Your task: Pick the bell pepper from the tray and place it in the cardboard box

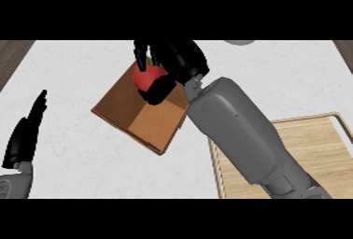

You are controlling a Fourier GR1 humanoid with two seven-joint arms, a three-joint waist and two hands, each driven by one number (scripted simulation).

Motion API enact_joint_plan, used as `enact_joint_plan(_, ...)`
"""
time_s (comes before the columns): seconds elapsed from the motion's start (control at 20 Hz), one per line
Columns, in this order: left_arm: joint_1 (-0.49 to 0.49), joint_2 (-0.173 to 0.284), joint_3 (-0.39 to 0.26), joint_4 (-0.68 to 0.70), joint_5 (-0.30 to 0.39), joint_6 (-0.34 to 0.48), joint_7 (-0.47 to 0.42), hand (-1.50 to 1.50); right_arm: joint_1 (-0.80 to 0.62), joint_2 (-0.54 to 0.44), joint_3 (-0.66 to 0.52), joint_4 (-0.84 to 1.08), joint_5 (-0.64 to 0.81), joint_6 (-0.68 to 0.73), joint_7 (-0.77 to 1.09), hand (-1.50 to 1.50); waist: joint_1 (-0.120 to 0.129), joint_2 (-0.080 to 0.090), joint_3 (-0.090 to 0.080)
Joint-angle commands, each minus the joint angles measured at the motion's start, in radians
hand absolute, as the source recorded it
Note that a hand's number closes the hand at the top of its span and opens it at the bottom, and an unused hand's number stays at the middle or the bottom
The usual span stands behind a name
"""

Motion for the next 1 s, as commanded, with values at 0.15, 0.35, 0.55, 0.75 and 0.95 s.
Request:
enact_joint_plan(0.15,-0.05,0.014,0.006,-0.012,0.016,-0.04,0.028,0.0,-0.15,0.003,0.193,0.309,-0.154,-0.228,-0.008,1.5,0.029,0.005,0.0)
enact_joint_plan(0.35,-0.053,-0.014,-0.017,0.002,-0.006,-0.022,0.014,0.0,-0.214,0.003,0.247,0.43,-0.22,-0.301,0.028,1.5,0.047,0.01,-0.001)
enact_joint_plan(0.55,-0.051,-0.012,-0.022,0.025,-0.016,-0.027,-0.014,0.0,-0.163,0.003,0.256,0.487,-0.357,-0.288,0.014,-1.5,0.058,0.015,-0.001)
enact_joint_plan(0.75,-0.063,-0.008,-0.021,0.011,-0.014,-0.037,0.015,0.0,-0.176,0.003,0.325,0.526,-0.443,-0.33,-0.048,-1.5,0.076,0.018,-0.001)
enact_joint_plan(0.95,-0.093,-0.018,-0.027,0.005,-0.015,-0.038,0.043,0.0,-0.221,0.003,0.325,0.519,-0.512,-0.411,-0.105,-1.5,0.072,0.017,0.0)
